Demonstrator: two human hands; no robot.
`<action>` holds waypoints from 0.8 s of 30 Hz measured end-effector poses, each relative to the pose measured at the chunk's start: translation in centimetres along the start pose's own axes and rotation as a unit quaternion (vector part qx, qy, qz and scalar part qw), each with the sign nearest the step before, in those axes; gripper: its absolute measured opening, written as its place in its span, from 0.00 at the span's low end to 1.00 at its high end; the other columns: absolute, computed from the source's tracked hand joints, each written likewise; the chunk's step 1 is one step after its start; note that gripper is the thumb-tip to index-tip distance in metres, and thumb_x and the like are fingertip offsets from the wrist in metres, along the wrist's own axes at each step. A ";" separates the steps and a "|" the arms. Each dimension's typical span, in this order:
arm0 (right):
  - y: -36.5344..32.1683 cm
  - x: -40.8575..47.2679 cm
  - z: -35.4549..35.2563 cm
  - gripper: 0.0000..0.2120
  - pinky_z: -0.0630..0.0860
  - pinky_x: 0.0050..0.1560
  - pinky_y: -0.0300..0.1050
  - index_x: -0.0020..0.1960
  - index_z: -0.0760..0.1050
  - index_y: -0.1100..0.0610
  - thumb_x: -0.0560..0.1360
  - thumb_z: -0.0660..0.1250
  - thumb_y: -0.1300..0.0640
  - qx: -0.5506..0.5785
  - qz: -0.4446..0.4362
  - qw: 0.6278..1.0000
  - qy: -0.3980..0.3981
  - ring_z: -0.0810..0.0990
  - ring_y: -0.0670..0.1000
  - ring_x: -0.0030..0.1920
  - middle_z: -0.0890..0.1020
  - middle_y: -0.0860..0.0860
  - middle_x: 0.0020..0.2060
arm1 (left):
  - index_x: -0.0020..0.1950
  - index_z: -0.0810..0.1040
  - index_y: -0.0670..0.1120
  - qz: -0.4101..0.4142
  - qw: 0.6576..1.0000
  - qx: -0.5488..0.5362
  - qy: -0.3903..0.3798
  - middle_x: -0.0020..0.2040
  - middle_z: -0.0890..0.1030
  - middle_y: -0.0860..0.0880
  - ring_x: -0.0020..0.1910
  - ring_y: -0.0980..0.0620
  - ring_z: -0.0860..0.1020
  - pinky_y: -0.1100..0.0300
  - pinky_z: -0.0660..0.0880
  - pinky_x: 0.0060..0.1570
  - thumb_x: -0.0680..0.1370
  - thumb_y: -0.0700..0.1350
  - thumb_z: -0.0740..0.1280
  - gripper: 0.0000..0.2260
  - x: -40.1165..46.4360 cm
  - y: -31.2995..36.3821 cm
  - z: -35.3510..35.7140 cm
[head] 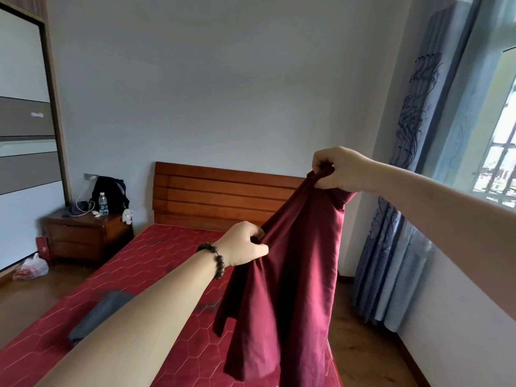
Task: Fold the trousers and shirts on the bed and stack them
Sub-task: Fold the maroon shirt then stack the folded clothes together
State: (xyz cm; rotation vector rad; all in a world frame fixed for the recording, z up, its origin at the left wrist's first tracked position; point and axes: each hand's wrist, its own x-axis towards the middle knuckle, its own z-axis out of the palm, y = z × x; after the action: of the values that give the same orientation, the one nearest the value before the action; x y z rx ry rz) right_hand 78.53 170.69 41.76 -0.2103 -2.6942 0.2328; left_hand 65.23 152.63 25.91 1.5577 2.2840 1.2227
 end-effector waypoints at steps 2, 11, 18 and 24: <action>0.3 -0.1 -0.2 0.09 0.68 0.37 0.42 0.39 0.72 0.55 0.66 0.72 0.65 -0.003 0.000 1.000 0.007 0.70 0.48 0.35 0.75 0.48 0.34 | 0.45 0.83 0.49 0.005 1.000 -0.004 0.023 0.44 0.83 0.58 0.46 0.64 0.79 0.69 0.72 0.48 0.72 0.41 0.66 0.07 -0.1 -0.5 0.3; 1.6 -0.7 -1.5 0.08 0.66 0.34 0.39 0.39 0.73 0.57 0.67 0.72 0.65 -0.022 0.017 1.000 0.011 0.69 0.46 0.33 0.74 0.47 0.33 | 0.42 0.85 0.47 0.040 0.979 -0.042 0.195 0.39 0.84 0.56 0.39 0.62 0.80 0.73 0.72 0.44 0.71 0.43 0.76 0.02 -0.3 -0.8 -0.2; 2.1 -1.3 -1.3 0.08 0.67 0.36 0.40 0.41 0.74 0.59 0.68 0.73 0.65 -0.019 0.024 0.999 0.009 0.70 0.48 0.35 0.75 0.50 0.34 | 0.39 0.83 0.46 0.045 0.971 -0.052 0.228 0.39 0.83 0.51 0.39 0.56 0.79 0.67 0.72 0.45 0.69 0.41 0.77 0.04 0.0 -0.1 -0.7; 2.2 -0.8 -1.0 0.08 0.69 0.36 0.39 0.40 0.74 0.58 0.68 0.73 0.63 -0.026 0.028 0.999 0.000 0.72 0.46 0.35 0.75 0.46 0.33 | 0.43 0.85 0.45 0.048 0.983 -0.070 0.166 0.38 0.85 0.51 0.36 0.59 0.80 0.66 0.76 0.42 0.74 0.39 0.72 0.03 0.0 -0.7 -1.3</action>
State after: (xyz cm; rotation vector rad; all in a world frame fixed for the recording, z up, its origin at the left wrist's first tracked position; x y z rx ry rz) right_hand 79.96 172.86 41.90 -0.3006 -2.6995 0.1802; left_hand 64.09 151.78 26.35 1.5268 2.2660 1.7446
